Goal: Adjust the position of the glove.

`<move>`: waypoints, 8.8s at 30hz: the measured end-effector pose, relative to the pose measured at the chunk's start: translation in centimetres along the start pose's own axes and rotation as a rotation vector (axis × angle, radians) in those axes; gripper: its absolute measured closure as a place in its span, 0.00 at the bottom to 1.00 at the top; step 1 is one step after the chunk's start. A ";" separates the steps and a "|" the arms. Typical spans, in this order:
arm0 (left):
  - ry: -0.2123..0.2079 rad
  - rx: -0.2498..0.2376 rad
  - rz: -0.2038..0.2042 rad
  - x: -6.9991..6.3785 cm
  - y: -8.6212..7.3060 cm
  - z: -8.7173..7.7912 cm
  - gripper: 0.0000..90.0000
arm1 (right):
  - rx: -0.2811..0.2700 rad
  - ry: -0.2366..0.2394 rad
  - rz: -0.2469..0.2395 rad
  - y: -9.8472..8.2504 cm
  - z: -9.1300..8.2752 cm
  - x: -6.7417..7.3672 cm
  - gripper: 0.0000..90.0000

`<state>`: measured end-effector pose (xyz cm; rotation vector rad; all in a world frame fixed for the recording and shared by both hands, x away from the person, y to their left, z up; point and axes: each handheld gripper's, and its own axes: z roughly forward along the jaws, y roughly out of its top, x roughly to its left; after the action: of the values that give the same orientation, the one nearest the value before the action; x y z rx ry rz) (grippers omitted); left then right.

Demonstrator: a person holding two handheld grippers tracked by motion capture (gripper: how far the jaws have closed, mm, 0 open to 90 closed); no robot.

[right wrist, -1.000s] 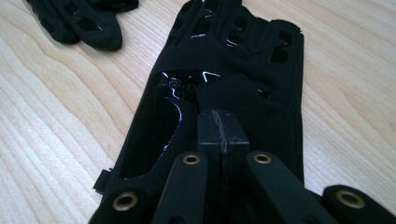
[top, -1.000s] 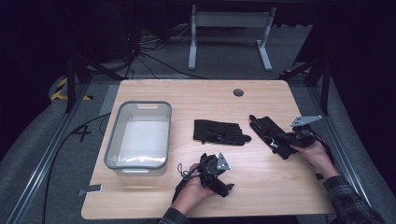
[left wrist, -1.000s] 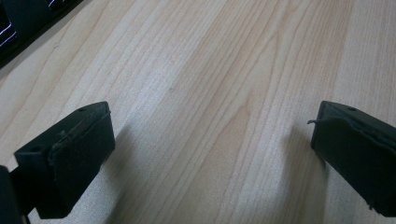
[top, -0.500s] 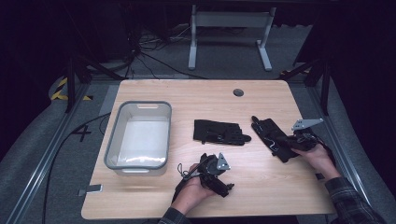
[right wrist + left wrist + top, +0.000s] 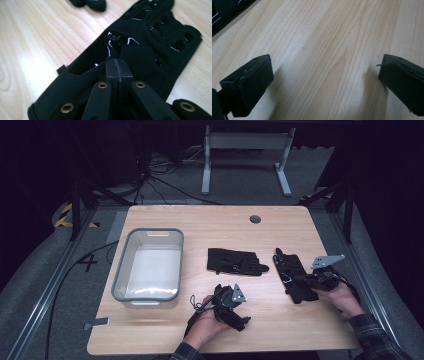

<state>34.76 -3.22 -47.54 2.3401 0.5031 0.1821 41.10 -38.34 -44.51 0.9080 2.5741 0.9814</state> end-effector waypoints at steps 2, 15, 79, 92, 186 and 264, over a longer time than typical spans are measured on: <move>0.000 0.000 0.000 0.0 0.0 0.0 0.00 | 0.002 0.010 -0.006 -0.1 0.0 0.4 1.00; 0.000 0.000 0.000 0.0 0.0 0.0 0.00 | 0.015 0.074 -0.050 -0.7 -0.5 2.7 1.00; 0.001 -0.001 -0.003 0.0 0.0 0.0 0.00 | -0.091 -0.221 0.139 -3.6 -3.0 -2.7 0.23; 0.001 0.000 -0.002 0.0 0.0 0.0 0.00 | -0.080 -0.227 0.193 -4.6 -1.6 -4.3 0.16; 0.163 0.059 -0.231 5.4 3.1 -3.1 1.00 | -0.091 -0.220 0.192 -4.5 -1.3 -4.4 0.14; 0.001 0.056 -0.173 1.5 2.8 -2.1 0.75 | -0.112 -0.118 0.135 -3.5 -2.9 -2.3 0.72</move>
<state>36.39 -3.12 -44.15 2.3357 0.7163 0.0889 39.99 -43.33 -44.66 1.0861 2.3612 1.0617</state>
